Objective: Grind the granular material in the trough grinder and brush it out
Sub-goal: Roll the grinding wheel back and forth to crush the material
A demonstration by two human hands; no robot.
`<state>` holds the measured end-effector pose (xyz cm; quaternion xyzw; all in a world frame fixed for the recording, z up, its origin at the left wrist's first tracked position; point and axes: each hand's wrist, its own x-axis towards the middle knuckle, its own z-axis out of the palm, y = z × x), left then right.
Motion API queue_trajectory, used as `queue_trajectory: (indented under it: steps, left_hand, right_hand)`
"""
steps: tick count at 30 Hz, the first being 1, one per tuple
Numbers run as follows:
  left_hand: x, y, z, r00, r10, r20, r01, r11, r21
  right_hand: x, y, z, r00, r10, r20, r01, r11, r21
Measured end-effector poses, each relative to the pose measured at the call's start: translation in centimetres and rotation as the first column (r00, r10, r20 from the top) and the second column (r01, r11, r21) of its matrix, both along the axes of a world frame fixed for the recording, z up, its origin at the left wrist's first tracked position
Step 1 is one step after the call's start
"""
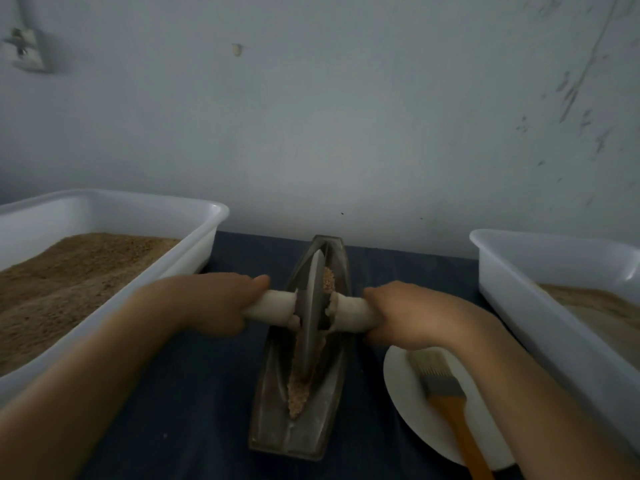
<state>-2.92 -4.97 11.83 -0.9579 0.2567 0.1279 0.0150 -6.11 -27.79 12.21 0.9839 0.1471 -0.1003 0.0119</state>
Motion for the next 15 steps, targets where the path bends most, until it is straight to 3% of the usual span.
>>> queue_trajectory:
  steps: [4,8,12,15]
  left_hand:
    - [-1.1,0.6,1.4,0.99,-0.013,-0.138,0.02,0.999,0.051]
    - [-0.5,0.5,0.7,0.993,-0.003,-0.122,0.004,1.0,0.011]
    - [1.2,-0.1,-1.1,0.994,0.007,0.109,-0.001,0.998,-0.057]
    - [2.7,-0.4,-2.7,0.934,0.05,0.355,-0.021,0.996,-0.086]
  right_hand:
    - [-1.2,0.0,1.1,0.993,0.034,-0.114,-0.032,0.999,0.018]
    - [-0.5,0.1,0.7,0.996,0.032,-0.078,-0.031,0.999,0.025]
    - [1.4,-0.2,-1.4,0.979,0.005,0.206,-0.005,1.0,-0.002]
    - [2.9,-0.7,-3.3,0.884,0.009,0.466,-0.006,1.0,-0.008]
